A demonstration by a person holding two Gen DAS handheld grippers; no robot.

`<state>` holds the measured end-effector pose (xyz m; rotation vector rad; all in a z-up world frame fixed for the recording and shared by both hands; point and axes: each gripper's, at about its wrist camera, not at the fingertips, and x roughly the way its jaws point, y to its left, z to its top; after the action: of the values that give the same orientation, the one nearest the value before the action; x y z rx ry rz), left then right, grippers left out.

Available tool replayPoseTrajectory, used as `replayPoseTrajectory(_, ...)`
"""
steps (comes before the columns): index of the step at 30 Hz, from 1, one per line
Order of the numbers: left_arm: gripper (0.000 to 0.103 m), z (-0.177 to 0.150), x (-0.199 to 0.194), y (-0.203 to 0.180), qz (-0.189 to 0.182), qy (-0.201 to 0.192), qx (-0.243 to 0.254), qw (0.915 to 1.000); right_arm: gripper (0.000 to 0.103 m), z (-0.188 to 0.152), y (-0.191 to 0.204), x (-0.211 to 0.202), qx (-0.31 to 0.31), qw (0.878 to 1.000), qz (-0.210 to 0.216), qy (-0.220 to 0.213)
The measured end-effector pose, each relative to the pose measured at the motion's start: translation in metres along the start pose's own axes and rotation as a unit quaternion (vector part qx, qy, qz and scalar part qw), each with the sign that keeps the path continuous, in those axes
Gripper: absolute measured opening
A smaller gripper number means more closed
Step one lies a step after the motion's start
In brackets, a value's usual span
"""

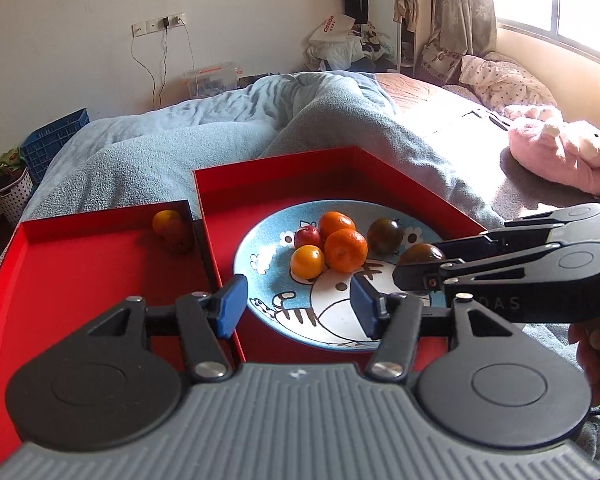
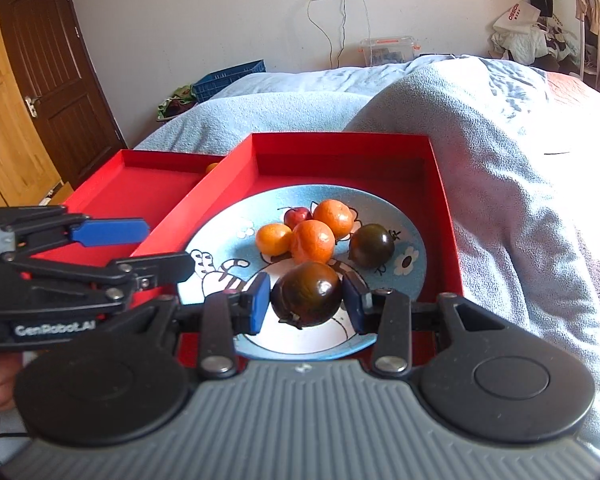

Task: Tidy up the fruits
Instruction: 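Lower the dark tomato onto the tiger plate and open the right tool, then grasp the red tomato in the fruit compartment with the right tool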

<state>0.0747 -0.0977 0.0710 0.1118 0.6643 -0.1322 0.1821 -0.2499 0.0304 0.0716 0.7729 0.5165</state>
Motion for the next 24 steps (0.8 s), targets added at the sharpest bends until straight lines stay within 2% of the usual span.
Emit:
replayPoseTrajectory(6, 0.064, -0.003, -0.004, -0.001, 0.001, -0.003, 0.010, 0.9999, 0.043, 0.002, 0.002, 0.021, -0.008, 1.000, -0.016, 0.023)
replayPoseTrajectory(19, 0.064, -0.008, -0.001, 0.016, 0.009, -0.004, 0.000, 0.9999, 0.043, 0.003, 0.005, 0.031, -0.002, 0.999, -0.028, 0.036)
replayPoseTrajectory(20, 0.064, -0.008, -0.001, 0.019, 0.011, -0.005, -0.002, 0.9999, 0.045, 0.003, 0.005, 0.031, -0.003, 0.999, -0.032, 0.034)
replayPoseTrajectory(23, 0.064, -0.010, -0.003, 0.030, 0.022, -0.009, -0.007, 0.9997, 0.061, 0.005, 0.005, 0.027, -0.001, 0.999, -0.037, 0.024)
replayPoseTrajectory(24, 0.064, -0.010, -0.003, 0.034, 0.026, -0.010, -0.008, 0.9996, 0.062, 0.007, 0.005, 0.026, -0.001, 0.999, -0.039, 0.021)
